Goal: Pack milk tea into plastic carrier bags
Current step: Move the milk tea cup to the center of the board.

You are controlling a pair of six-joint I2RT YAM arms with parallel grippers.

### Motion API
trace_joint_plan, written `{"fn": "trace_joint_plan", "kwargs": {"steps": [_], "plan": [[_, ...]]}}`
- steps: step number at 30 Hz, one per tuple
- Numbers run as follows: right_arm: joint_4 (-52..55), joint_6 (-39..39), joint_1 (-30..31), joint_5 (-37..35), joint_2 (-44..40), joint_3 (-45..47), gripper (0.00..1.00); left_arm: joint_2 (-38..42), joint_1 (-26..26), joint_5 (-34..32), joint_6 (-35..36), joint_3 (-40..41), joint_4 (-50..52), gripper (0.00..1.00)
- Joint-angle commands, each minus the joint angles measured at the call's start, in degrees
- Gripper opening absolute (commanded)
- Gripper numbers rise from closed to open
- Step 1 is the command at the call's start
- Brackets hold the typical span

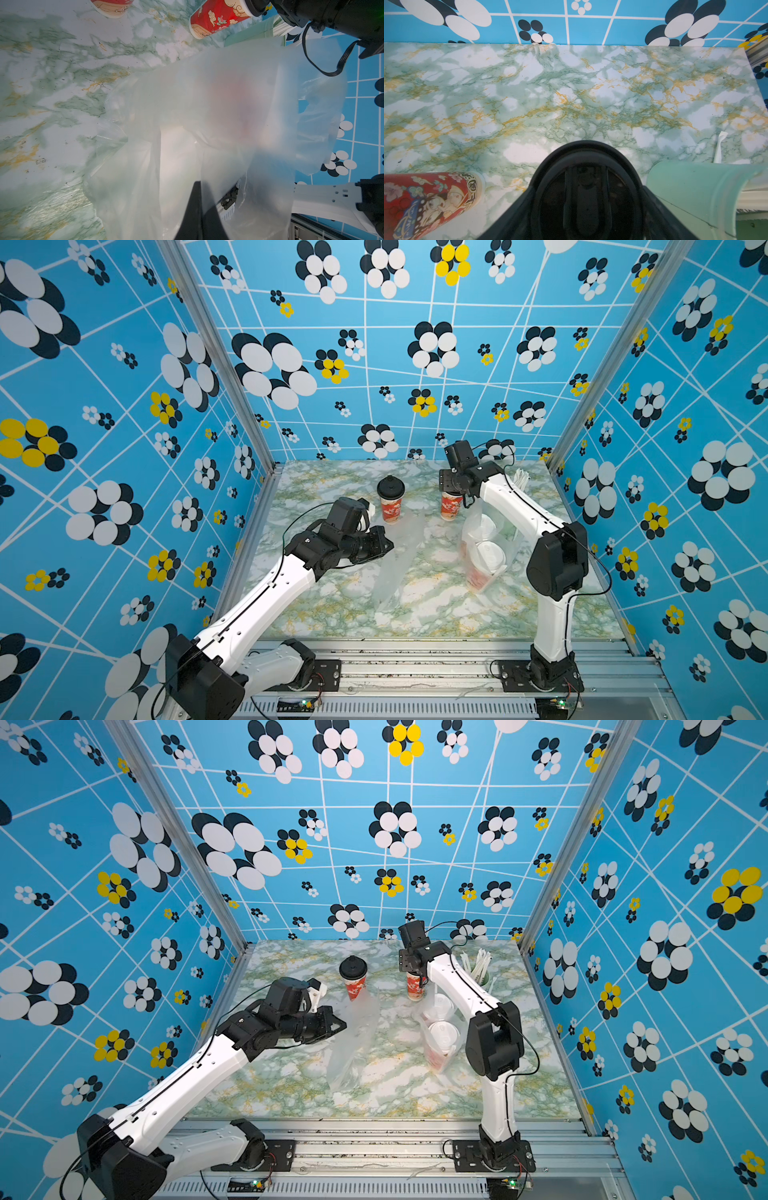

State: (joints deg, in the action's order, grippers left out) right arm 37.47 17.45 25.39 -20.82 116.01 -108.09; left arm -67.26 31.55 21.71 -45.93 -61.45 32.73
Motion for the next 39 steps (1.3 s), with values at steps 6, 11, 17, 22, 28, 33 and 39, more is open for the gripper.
{"fn": "trace_joint_plan", "kwargs": {"steps": [6, 11, 17, 22, 28, 33, 39], "plan": [[5.5, -1.7, 0.2, -1.1, 1.0, 1.4, 0.69, 0.8, -0.4, 0.6, -0.5, 1.0, -0.9, 0.0], [5.8, -2.4, 0.4, -0.7, -0.8, -0.1, 0.66, 0.9, -0.5, 0.2, -0.6, 1.1, -1.0, 0.0], [6.9, -3.5, 2.1, 0.5, -3.3, -1.7, 0.64, 1.0, -0.8, -0.4, -0.9, 1.3, -1.3, 0.0], [8.4, -4.0, 4.0, 1.3, -4.4, -3.1, 0.62, 1.5, -1.3, -0.8, -1.3, 1.9, -1.5, 0.0], [9.7, -4.4, 7.4, 1.3, -4.3, -4.6, 0.61, 2.3, -1.8, -0.8, -1.6, 2.6, -1.7, 0.0], [10.0, -4.0, 9.5, 0.8, -4.4, -4.3, 0.59, 2.9, -2.2, -0.7, -1.8, 3.2, -1.8, 0.0], [10.7, -3.2, 10.2, 1.0, -4.3, -3.5, 0.6, 3.2, -2.5, -0.4, -1.9, 3.5, -2.1, 0.0]]}}
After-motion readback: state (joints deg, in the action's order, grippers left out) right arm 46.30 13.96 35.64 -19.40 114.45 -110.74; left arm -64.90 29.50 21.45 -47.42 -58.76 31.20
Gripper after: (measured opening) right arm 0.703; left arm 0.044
